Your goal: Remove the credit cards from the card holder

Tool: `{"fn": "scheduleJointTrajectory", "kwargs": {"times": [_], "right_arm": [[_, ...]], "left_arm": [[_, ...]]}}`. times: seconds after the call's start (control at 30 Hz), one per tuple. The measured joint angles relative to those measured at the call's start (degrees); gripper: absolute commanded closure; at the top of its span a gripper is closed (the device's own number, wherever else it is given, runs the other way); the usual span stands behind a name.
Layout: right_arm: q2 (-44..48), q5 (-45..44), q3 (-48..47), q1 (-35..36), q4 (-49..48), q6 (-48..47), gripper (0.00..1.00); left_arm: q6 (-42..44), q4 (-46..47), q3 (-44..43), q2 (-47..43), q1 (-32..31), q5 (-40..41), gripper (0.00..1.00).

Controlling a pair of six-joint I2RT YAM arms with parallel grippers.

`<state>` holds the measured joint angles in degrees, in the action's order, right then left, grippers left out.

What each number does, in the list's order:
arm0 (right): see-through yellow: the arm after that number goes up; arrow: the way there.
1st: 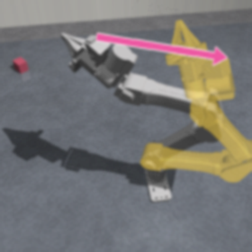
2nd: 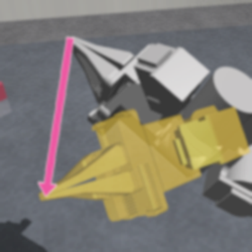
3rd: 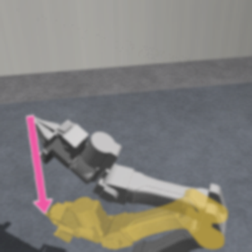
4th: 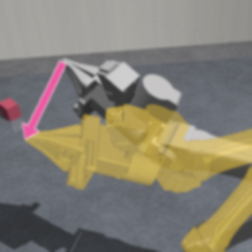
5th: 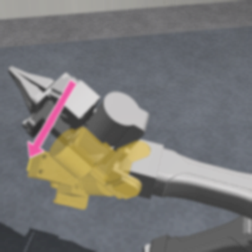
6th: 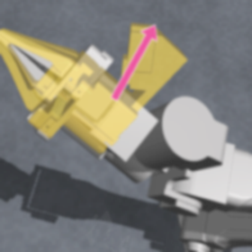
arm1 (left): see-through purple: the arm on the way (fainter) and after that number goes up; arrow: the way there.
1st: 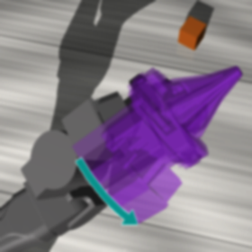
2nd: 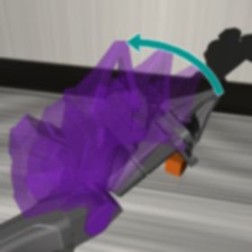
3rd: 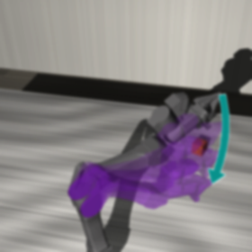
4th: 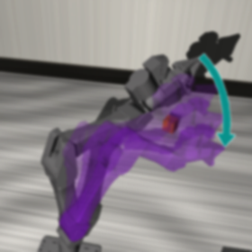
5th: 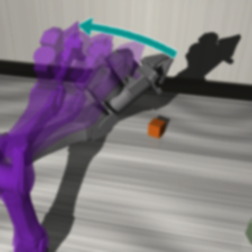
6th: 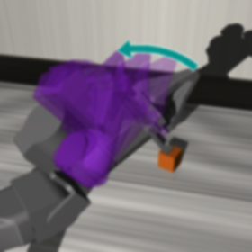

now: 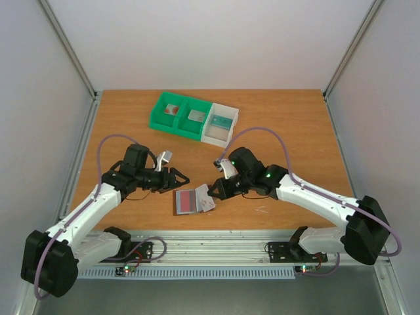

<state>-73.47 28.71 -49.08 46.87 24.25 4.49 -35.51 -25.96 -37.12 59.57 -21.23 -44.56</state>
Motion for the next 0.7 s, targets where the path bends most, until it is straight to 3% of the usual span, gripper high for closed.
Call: {"fn": "scheduleJointTrajectory", "kwargs": {"times": [0.37, 0.7], "right_arm": [[6.1, 13.0, -1.9, -1.2, 1.3, -4.0, 0.99], [6.7, 22.5, -1.1, -5.0, -6.8, 1.5, 0.99]], "left_arm": [[-4.3, 7.9, 0.7, -3.6, 0.0, -16.5, 0.44], [-5.9, 9.7, 0.7, -6.1, 0.0, -22.5, 0.66]]}}
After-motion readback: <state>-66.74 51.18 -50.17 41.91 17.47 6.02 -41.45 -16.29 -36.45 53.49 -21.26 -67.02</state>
